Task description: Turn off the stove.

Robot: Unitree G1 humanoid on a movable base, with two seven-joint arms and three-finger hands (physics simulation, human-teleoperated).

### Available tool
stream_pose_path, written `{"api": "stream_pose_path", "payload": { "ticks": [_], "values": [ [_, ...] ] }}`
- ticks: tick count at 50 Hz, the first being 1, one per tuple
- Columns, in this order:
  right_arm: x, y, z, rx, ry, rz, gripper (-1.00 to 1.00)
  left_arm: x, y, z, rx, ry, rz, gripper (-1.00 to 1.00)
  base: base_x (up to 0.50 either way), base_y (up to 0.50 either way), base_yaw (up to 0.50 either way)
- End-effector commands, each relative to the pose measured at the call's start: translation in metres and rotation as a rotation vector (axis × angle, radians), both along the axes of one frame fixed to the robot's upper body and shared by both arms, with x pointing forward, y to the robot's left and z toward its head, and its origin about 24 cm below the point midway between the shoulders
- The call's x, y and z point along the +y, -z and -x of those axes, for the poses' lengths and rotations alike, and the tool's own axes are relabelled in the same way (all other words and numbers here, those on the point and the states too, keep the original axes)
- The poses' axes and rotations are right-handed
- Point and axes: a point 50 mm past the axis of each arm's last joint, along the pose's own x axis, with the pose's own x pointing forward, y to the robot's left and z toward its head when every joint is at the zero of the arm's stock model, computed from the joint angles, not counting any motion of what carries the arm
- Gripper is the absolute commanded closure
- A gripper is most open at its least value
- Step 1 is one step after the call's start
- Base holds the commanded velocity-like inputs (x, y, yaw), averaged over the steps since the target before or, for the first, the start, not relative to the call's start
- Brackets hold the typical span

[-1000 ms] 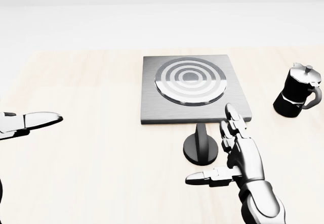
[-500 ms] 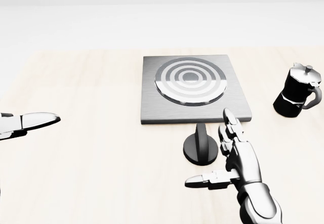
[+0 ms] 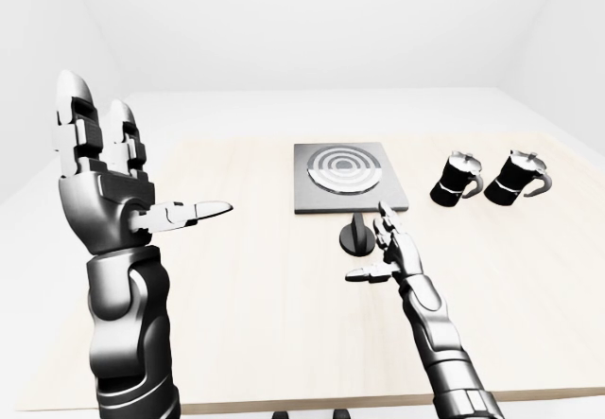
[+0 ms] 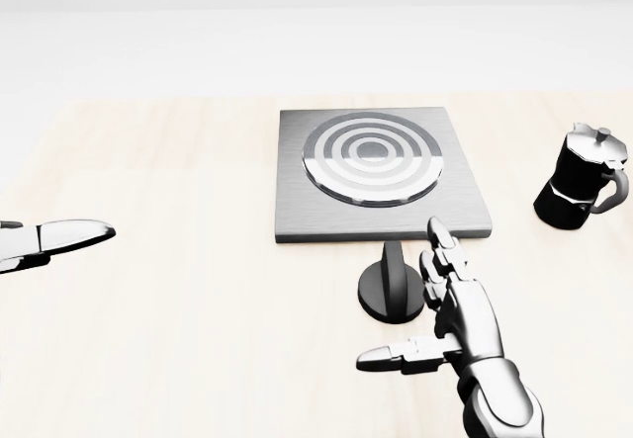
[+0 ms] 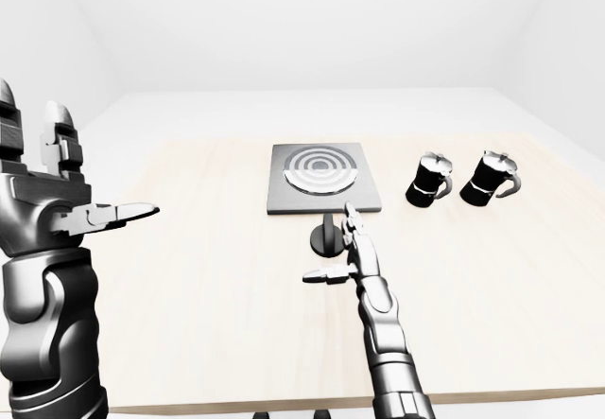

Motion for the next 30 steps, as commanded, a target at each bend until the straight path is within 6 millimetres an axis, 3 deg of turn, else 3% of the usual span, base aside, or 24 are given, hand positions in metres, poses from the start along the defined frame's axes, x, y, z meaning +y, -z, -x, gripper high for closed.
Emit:
{"api": "stream_pose_path", "payload": {
  "ticks": [1, 30],
  "values": [
    [-0.001, 0.003, 0.001, 0.014, 0.0, -0.002, -1.0, 0.0, 0.0, 0.001, -0.001, -0.001, 0.0, -1.0, 0.0, 0.0, 0.0],
    [-0.001, 0.014, 0.002, 0.062, 0.0, -0.001, -1.0, 0.002, 0.002, 0.0, 0.009, -0.004, -0.001, -1.0, 0.0, 0.0, 0.0]
  ]
}}
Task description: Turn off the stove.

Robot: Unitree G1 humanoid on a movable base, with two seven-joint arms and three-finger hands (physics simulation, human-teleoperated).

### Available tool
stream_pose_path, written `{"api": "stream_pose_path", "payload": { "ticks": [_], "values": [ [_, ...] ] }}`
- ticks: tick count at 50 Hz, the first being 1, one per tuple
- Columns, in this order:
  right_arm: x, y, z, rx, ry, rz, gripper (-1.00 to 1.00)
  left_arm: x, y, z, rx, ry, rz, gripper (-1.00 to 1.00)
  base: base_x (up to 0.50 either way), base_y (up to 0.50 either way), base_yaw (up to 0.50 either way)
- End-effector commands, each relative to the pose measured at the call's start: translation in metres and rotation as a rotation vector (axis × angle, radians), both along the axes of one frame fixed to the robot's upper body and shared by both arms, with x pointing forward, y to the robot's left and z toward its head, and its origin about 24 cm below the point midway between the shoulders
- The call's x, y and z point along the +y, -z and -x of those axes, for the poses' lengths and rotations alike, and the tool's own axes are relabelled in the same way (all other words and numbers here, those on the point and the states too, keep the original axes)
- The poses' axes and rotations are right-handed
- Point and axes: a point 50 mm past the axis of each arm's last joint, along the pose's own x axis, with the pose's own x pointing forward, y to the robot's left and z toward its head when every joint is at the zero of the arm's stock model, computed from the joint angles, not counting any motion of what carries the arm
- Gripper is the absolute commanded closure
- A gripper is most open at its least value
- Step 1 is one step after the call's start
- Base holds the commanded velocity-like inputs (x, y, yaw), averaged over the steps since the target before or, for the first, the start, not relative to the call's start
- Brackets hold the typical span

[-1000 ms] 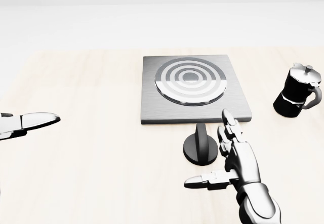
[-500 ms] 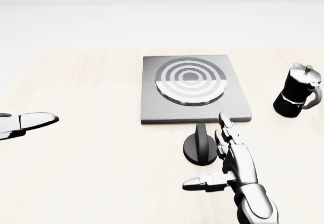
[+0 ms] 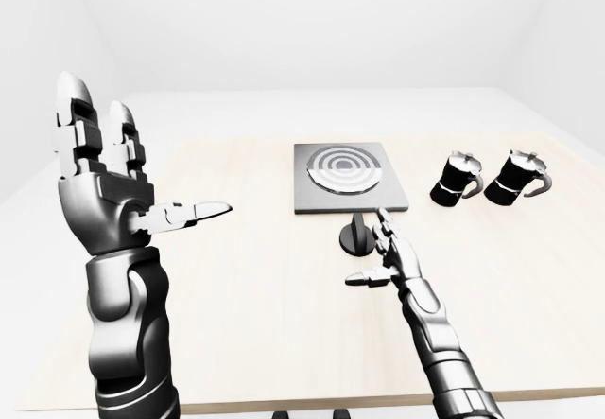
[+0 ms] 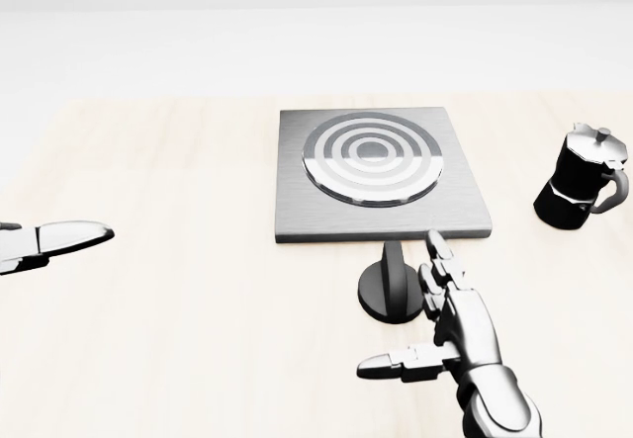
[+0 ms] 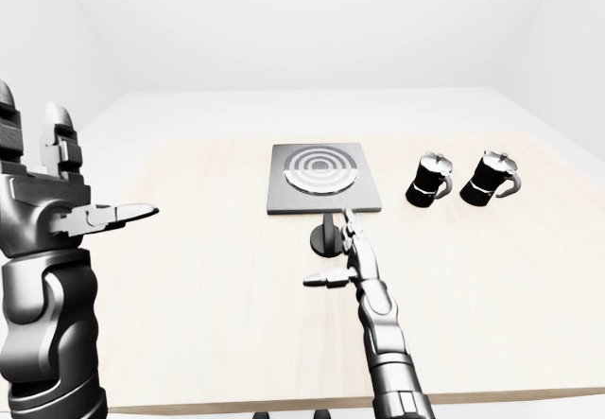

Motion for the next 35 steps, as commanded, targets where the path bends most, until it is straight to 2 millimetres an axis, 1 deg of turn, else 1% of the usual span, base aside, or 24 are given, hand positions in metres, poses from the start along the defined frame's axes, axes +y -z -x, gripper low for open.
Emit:
{"api": "stream_pose_path", "payload": {
  "ticks": [1, 17, 30, 35],
  "values": [
    [0.001, 0.002, 0.0, 0.01, -0.002, 0.0, -1.0, 0.001, 0.001, -0.001, 0.006, -0.001, -0.001, -1.0, 0.0, 0.0, 0.0],
    [0.003, 0.007, -0.001, 0.034, -0.009, -0.002, -1.0, 0.002, 0.003, 0.0, 0.012, -0.004, -0.001, -1.0, 0.0, 0.0, 0.0],
    [0.003, 0.013, -0.006, 0.071, -0.02, 0.002, -1.0, 0.002, 0.003, -0.001, 0.016, -0.006, -0.001, -1.0, 0.0, 0.0, 0.0],
    [0.007, 0.006, -0.011, 0.043, -0.034, 0.003, -1.0, 0.002, 0.004, -0.001, 0.018, -0.006, -0.002, -1.0, 0.0, 0.0, 0.0]
  ]
}}
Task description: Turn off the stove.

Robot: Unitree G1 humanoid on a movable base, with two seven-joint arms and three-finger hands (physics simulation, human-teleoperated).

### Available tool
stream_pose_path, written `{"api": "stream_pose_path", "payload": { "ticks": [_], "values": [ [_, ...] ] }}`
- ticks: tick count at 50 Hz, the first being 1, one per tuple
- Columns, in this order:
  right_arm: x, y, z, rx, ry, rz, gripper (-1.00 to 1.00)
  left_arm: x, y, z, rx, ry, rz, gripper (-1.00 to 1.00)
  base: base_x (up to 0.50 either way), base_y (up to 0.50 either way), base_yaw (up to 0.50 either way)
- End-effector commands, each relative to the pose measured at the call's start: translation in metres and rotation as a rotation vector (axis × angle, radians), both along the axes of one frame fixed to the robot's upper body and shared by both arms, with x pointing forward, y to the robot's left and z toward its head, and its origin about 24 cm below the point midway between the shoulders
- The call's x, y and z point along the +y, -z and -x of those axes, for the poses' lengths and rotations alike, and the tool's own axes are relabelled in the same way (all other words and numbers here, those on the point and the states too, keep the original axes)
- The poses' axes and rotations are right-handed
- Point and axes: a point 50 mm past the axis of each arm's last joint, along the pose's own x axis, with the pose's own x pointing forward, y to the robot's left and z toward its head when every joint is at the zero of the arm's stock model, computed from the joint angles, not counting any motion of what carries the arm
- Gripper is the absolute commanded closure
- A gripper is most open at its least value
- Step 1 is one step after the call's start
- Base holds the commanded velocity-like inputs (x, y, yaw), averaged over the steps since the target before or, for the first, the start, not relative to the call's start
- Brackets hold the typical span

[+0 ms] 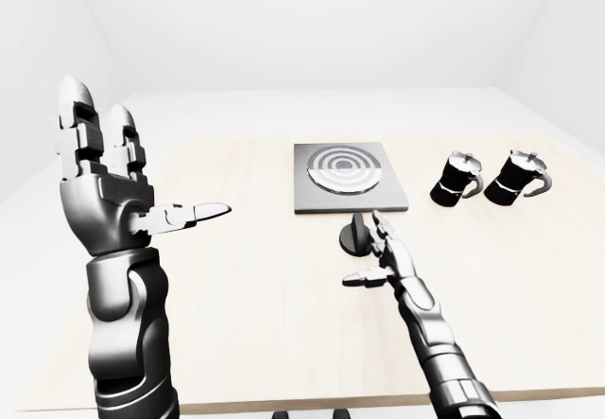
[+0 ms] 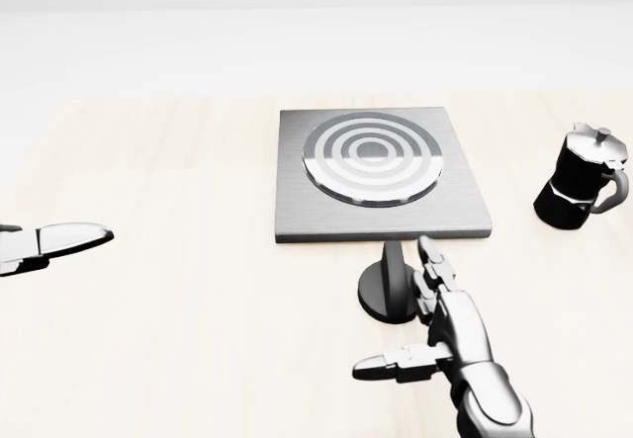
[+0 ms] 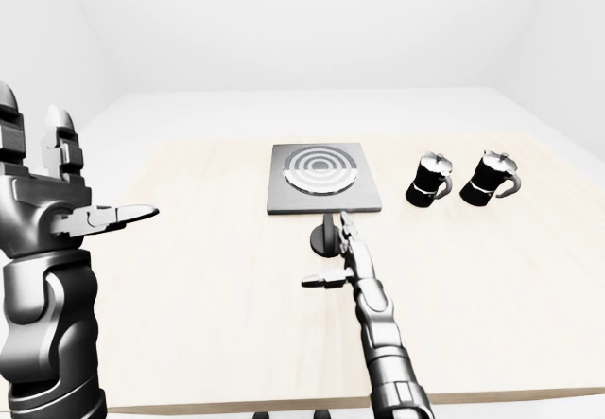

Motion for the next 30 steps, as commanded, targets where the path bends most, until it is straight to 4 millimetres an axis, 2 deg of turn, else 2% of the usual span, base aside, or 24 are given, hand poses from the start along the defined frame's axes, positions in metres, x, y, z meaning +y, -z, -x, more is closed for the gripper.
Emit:
{"api": "stream_pose_path", "payload": {
  "ticks": [1, 12, 18, 24, 30],
  "values": [
    [0.005, -0.004, -0.007, -0.01, -0.019, 0.001, -1.0, 0.0, 0.0, 0.0, 0.002, -0.001, 0.0, -1.0, 0.0, 0.0, 0.0],
    [0.012, -0.001, -0.007, 0.003, -0.043, -0.002, -1.0, 0.001, 0.001, 0.0, 0.006, -0.005, 0.001, -1.0, 0.0, 0.0, 0.0],
    [0.019, -0.013, -0.008, -0.052, -0.064, -0.001, -1.0, 0.002, 0.002, -0.001, 0.012, -0.007, 0.002, -1.0, 0.0, 0.0, 0.0],
    [0.042, -0.026, 0.008, -0.127, -0.124, -0.019, -1.0, 0.001, 0.001, -0.001, 0.005, -0.006, 0.003, -1.0, 0.0, 0.0, 0.0],
    [0.078, -0.037, 0.033, -0.144, -0.238, -0.03, -1.0, 0.001, 0.003, -0.001, 0.013, -0.006, 0.003, -1.0, 0.0, 0.0, 0.0]
  ]
}}
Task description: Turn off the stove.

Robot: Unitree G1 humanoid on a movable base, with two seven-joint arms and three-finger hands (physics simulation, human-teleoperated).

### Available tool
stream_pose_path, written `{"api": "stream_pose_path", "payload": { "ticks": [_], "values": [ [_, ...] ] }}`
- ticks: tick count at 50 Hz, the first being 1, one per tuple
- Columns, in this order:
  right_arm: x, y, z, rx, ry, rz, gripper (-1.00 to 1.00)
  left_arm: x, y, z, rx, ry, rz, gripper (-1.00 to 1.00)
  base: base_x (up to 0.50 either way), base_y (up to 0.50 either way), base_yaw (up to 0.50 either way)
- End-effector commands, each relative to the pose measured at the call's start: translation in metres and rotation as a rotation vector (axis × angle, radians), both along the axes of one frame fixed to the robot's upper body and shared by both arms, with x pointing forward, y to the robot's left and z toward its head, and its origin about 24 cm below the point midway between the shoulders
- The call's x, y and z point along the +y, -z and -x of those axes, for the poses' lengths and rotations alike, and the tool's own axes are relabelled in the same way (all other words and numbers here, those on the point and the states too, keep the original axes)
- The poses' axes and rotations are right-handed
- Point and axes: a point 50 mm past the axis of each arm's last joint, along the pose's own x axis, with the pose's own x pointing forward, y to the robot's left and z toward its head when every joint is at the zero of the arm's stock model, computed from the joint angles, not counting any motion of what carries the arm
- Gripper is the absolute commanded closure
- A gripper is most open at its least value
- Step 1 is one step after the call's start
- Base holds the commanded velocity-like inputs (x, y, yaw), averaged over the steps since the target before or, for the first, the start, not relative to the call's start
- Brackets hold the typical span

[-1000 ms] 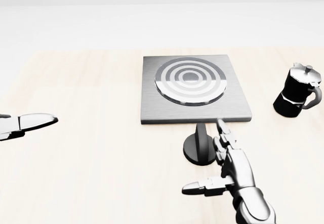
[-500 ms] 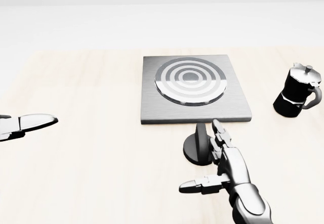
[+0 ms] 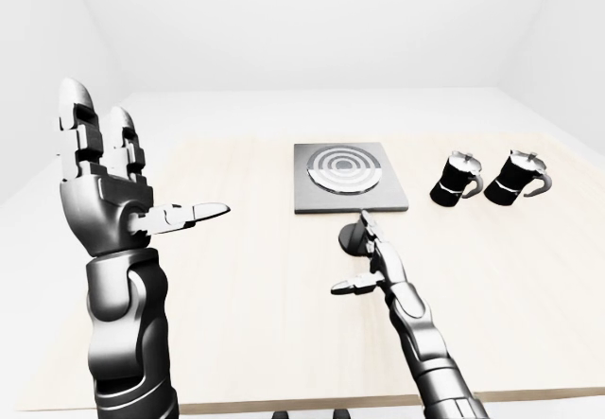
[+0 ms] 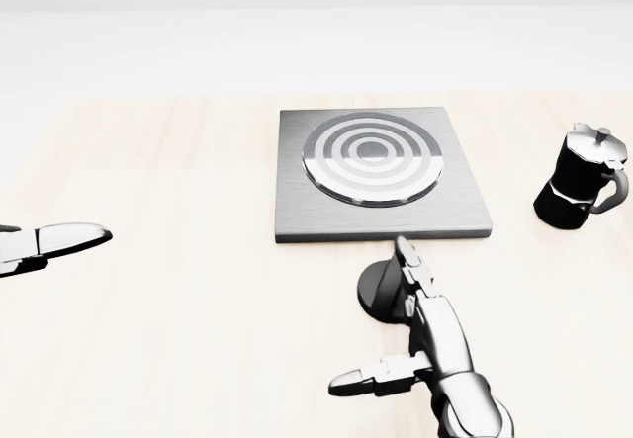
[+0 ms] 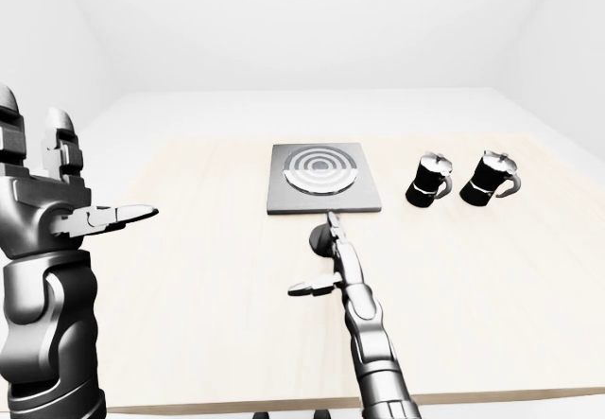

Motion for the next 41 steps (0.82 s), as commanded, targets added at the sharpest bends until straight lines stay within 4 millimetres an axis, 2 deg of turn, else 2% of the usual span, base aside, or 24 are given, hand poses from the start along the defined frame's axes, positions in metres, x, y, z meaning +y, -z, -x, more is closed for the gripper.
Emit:
{"api": "stream_pose_path", "payload": {
  "ticks": [1, 6, 17, 20, 22, 23, 24, 28, 31, 35, 41],
  "values": [
    [0.058, -0.029, 0.023, -0.102, -0.201, -0.063, -1.0, 0.0, 0.001, 0.0, 0.003, 0.0, 0.002, -1.0, 0.0, 0.0, 0.0],
    [0.058, -0.04, 0.011, -0.123, -0.211, -0.051, -1.0, 0.001, 0.002, 0.0, 0.007, -0.001, 0.002, -1.0, 0.0, 0.0, 0.0],
    [0.075, -0.095, -0.012, -0.299, -0.291, -0.046, -1.0, 0.003, 0.003, -0.001, 0.017, -0.012, 0.002, -1.0, 0.0, 0.0, 0.0],
    [0.075, -0.103, -0.018, -0.326, -0.299, -0.04, -1.0, 0.003, 0.003, -0.001, 0.014, -0.013, 0.005, -1.0, 0.0, 0.0, 0.0],
    [0.072, -0.106, -0.025, -0.331, -0.299, -0.018, -1.0, 0.003, 0.004, -0.001, 0.02, -0.012, 0.004, -1.0, 0.0, 0.0, 0.0],
    [0.065, -0.115, -0.036, -0.353, -0.279, -0.004, -1.0, 0.003, 0.004, -0.001, 0.019, -0.011, 0.004, -1.0, 0.0, 0.0, 0.0],
    [0.065, -0.115, -0.037, -0.354, -0.278, -0.003, -1.0, 0.003, 0.004, -0.001, 0.019, -0.011, 0.004, -1.0, 0.0, 0.0, 0.0],
    [0.048, -0.142, -0.055, -0.423, -0.218, 0.005, -1.0, 0.003, 0.004, -0.001, 0.019, -0.012, 0.006, -1.0, 0.0, 0.0, 0.0],
    [0.046, -0.159, -0.054, -0.493, -0.216, -0.004, -1.0, 0.002, 0.006, -0.002, 0.03, -0.01, 0.004, -1.0, 0.0, 0.0, 0.0],
    [0.054, -0.175, -0.053, -0.549, -0.237, -0.018, -1.0, 0.0, 0.004, -0.002, 0.019, -0.004, 0.004, -1.0, 0.0, 0.0, 0.0],
    [0.059, -0.189, -0.051, -0.602, -0.257, -0.023, -1.0, 0.001, 0.003, -0.002, 0.015, -0.006, 0.002, -1.0, 0.0, 0.0, 0.0]
  ]
}}
